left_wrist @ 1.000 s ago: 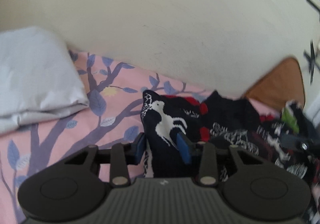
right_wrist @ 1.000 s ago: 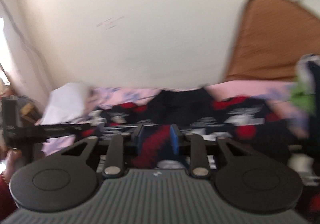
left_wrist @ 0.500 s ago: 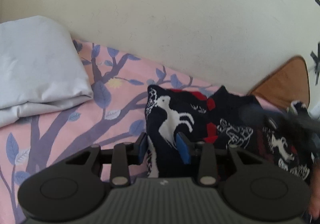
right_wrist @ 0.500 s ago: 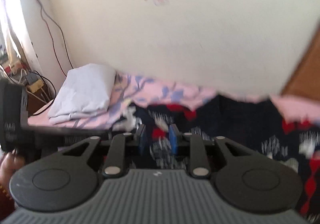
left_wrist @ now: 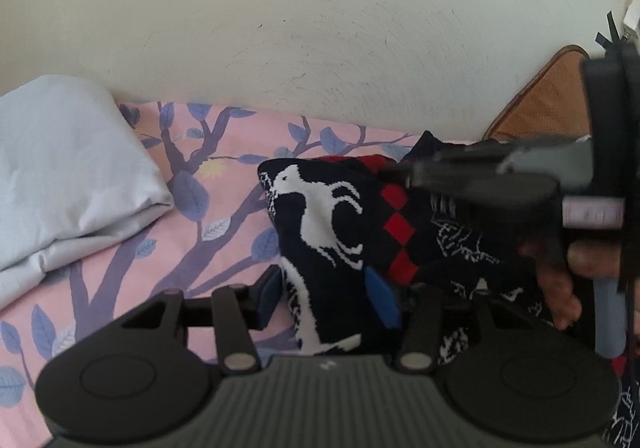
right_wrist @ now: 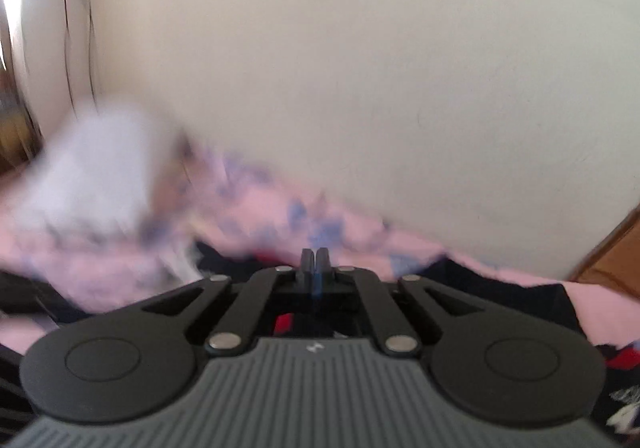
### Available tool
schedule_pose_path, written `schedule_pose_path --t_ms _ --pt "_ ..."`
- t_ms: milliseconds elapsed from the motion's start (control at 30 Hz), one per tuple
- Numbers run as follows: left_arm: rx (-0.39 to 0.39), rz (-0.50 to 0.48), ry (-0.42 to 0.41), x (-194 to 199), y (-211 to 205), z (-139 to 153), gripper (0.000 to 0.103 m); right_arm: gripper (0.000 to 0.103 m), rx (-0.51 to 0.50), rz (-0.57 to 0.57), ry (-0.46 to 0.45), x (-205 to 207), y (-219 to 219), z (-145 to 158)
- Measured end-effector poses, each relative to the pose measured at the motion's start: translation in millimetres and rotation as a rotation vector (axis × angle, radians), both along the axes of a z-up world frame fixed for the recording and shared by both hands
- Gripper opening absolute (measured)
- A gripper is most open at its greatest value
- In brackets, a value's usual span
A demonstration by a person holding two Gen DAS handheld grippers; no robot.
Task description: Fold small clothes
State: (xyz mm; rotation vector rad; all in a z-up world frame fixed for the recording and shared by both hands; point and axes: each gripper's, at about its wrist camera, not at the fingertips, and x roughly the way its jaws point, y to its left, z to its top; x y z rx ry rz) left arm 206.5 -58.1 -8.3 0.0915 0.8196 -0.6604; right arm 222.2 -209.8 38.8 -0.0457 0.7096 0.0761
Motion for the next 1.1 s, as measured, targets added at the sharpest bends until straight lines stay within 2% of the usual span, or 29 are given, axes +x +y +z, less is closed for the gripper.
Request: schedule_pose_path --t_ms 67,133,167,233,267,333,367,400,433,567,667,733,833,900,933,967,1000,1033,1100 --pt "-0.006 0.011 0.012 2.8 5.1 3.0 0.048 0.007 0.043 -0.026 -0.023 -14.2 -5.1 4.5" --pt "-0.012 0.026 0.014 5.6 10.7 4.7 0.048 0.016 0.170 -0.039 -0.080 -37.7 -17.8 21.3" --pt "-0.009 0.022 0.012 5.8 11.5 4.5 0.046 0.016 0.222 -0.035 -0.095 -50.3 -24.0 28.4" --pt "0.040 0.005 -0.018 3.0 5.7 1.3 0.048 0.016 0.306 -0.026 -0.113 -76.6 -31.7 35.5" --pt "0.074 -0.008 -0.059 -1.8 1.4 1.3 0.048 0.016 0.346 -0.026 -0.085 -83.8 -33.5 30.0" --pt "0.125 -0.024 -0.117 -9.9 -5.5 1.6 0.049 0.029 0.357 -0.055 0.068 -87.1 -33.8 3.4" --pt "0.133 -0.026 -0.129 -12.0 -6.5 1.8 0.049 0.026 0.358 -0.059 0.017 -100.4 -37.9 0.1" --pt "0.130 -0.023 -0.126 -11.8 -5.5 2.4 0.049 0.026 0.360 -0.064 0.021 -108.8 -43.5 2.7" --pt "0.116 -0.015 -0.112 -9.3 -2.9 3.8 0.049 0.027 0.382 -0.115 0.019 -120.9 -53.3 11.1" --pt "-0.049 0.040 -0.132 -13.1 15.9 27.0 0.046 0.030 0.501 -0.255 -0.166 -203.2 -101.2 41.7" --pt "-0.186 0.004 -0.122 -21.7 19.7 36.9 0.046 0.031 0.508 -0.439 -0.253 -290.0 -139.8 46.1" --pt "-0.209 -0.036 -0.118 -29.0 10.8 36.3 0.047 0.031 0.490 -0.598 -0.281 -346.6 -165.2 43.5" --pt "-0.162 -0.084 -0.116 -36.7 -10.5 26.7 0.047 0.031 0.415 -0.875 -0.331 -415.4 -189.1 38.3" --pt "-0.111 -0.100 -0.102 -38.6 -22.6 16.5 0.047 0.032 0.298 -1.048 -0.367 -446.1 -195.2 35.7" --pt "-0.085 -0.102 -0.088 -37.5 -27.9 10.6 0.046 0.039 0.257 -1.104 -0.381 -457.3 -200.6 34.6" --pt "-0.063 -0.099 -0.075 -37.3 -30.3 5.0 0.046 0.046 0.240 -1.133 -0.385 -462.5 -206.1 32.1" --pt "-0.042 -0.094 -0.068 -35.8 -32.4 -0.1 0.045 0.059 0.236 -1.153 -0.378 -463.1 -211.5 28.4" --pt "-0.035 -0.099 -0.080 -36.8 -32.9 -2.7 0.046 0.062 0.240 -1.162 -0.368 -461.2 -218.4 23.9" --pt "-0.010 -0.107 -0.097 -40.5 -34.6 -3.3 0.046 0.062 0.241 -1.124 -0.314 -451.8 -234.5 14.4"
